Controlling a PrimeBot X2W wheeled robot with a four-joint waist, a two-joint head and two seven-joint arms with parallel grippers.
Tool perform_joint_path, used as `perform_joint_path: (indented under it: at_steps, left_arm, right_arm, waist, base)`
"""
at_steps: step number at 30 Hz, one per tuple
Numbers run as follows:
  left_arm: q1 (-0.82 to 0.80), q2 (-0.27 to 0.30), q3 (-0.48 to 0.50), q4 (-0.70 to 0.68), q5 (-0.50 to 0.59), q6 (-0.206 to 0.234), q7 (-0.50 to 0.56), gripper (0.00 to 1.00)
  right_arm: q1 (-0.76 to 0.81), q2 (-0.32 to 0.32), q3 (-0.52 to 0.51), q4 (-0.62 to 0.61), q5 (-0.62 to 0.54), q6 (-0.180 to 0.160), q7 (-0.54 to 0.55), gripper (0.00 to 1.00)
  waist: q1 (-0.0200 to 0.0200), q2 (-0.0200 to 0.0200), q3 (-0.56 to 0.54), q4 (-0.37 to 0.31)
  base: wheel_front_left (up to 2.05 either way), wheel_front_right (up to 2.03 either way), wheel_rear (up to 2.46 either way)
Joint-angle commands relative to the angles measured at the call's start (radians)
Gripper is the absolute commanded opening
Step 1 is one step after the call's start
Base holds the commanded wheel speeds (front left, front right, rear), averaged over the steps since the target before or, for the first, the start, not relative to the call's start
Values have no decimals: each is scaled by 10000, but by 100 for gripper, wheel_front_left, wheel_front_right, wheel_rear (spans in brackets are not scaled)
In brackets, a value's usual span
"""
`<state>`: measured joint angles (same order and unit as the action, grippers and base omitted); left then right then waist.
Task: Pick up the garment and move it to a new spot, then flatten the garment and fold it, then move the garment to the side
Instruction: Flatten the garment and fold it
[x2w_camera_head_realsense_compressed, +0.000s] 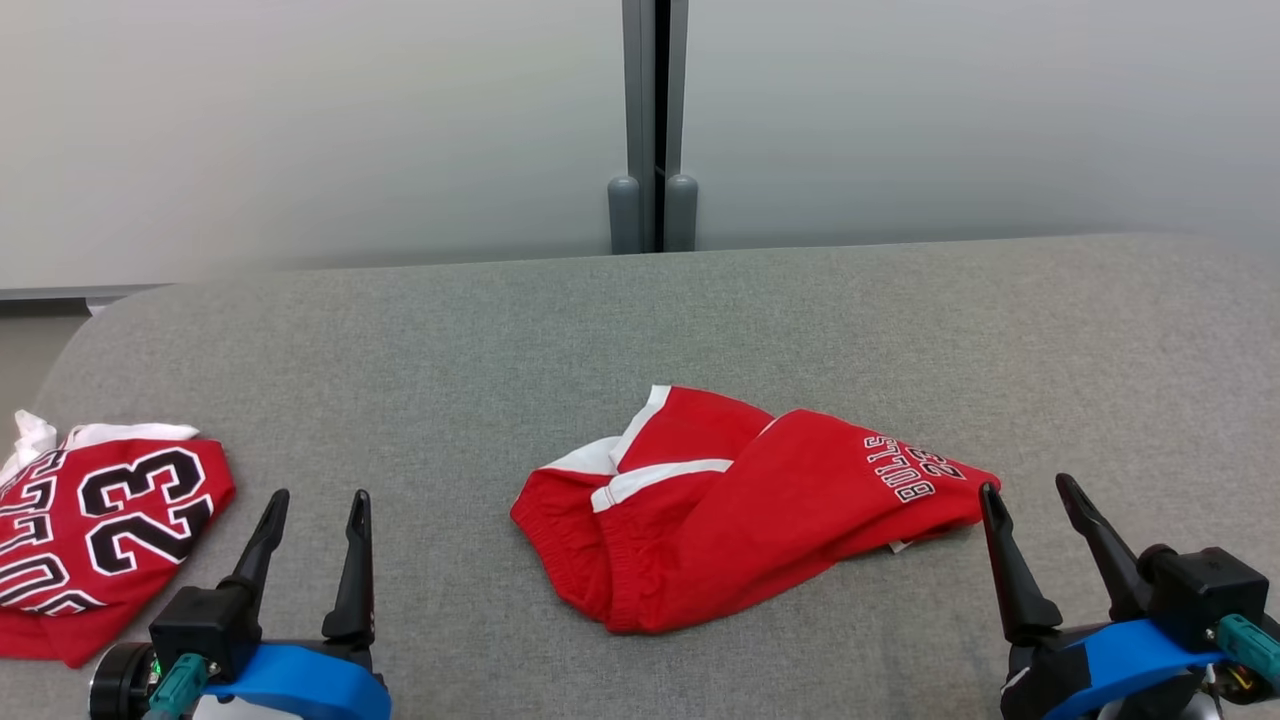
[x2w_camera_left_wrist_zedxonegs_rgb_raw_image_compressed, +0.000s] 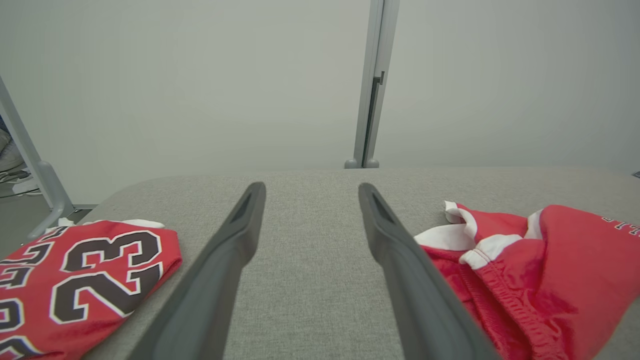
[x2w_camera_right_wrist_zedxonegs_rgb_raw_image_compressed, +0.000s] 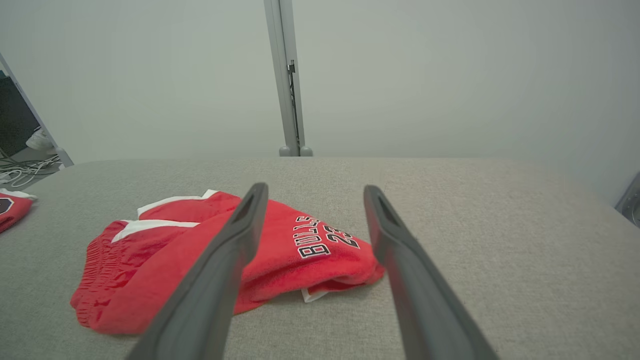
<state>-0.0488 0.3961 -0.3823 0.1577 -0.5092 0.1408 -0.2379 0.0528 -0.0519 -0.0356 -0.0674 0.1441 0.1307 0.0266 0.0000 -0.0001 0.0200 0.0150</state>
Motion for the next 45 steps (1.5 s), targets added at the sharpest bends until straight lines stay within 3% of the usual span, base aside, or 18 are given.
perform_joint_path:
  at_steps: [1, 12, 21, 29, 30, 31, 32, 33, 45]
  left_arm:
    - [-210, 67, 15, -71, 13, 26, 15, 100]
    - [-1136, -89, -3, -447, 289, 44, -96, 100]
    - [-1959, -398, -72, -404, 529, -63, -204, 100]
    - [-2316, -625, -78, -37, 614, -260, -263, 100]
    - [-2314, -646, -64, -11, 620, -263, -268, 100]
    - [-2301, -660, -50, 19, 629, -249, -273, 100]
    - [-2292, -672, -33, 42, 632, -256, -276, 100]
    - [-2287, -687, -21, 62, 628, -263, -273, 100]
    - [-2074, -719, 162, 47, 752, -205, -282, 100]
  right_arm:
    - [-75, 6, -25, 47, 68, 1, -13, 100]
    - [-1342, -661, -325, 1319, 443, 1, -214, 100]
    - [-3488, -1530, -320, 4244, 902, 1, -299, 100]
    - [-4150, -1809, 852, 6576, 1775, 2, 680, 100]
    - [-4162, -1843, 997, 6699, 1892, 2, 799, 92]
    - [-4179, -1883, 1105, 6789, 2007, 2, 882, 55]
    - [-4219, -1935, 1179, 6823, 2114, 2, 868, 5]
    - [-4303, -1973, 1218, 6780, 2232, 2, 777, 0]
    - [-5195, -2464, 633, 4846, 2268, 1, -1401, 0]
  waist:
    - [0, 1, 125, 26]
    - [0, 1, 1530, 286]
    - [0, 1, 2608, 476]
    - [0, 1, 2780, 609]
    - [0, 1, 2782, 611]
    - [0, 1, 2778, 611]
    - [0, 1, 2769, 606]
    - [0, 1, 2750, 594]
    - [0, 1, 2456, 306]
  base:
    - [0, 0, 0]
    - [0, 0, 0]
    - [0, 0, 0]
    - [0, 0, 0]
    - [0, 0, 0]
    - [0, 0, 0]
    - [0, 0, 0]
    - [0, 0, 0]
    - [0, 0, 0]
